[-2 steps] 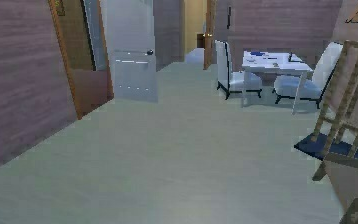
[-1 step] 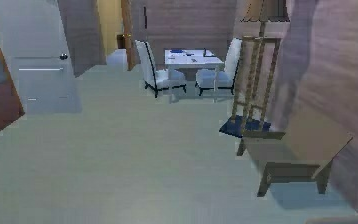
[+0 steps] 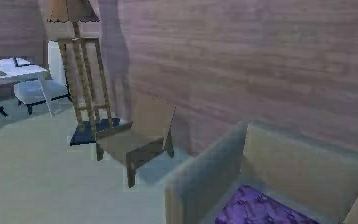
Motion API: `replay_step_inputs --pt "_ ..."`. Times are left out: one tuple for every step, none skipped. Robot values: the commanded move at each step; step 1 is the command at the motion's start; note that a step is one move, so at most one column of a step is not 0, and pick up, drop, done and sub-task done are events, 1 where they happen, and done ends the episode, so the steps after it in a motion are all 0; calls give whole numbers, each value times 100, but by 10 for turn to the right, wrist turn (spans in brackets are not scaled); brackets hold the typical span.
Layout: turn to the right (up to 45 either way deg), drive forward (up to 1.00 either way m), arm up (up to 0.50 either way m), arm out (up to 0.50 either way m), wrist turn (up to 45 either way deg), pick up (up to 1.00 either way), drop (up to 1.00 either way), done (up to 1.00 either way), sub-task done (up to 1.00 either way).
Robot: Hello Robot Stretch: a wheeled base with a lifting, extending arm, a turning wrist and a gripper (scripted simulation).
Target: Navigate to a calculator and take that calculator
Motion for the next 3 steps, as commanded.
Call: replay_step_inputs --pt "450 0 0 0 0 0 0 0 0" --pt "420 0 0 0 0 0 0 0 0" --pt "0 45 0 0 0 0 0 0 0"
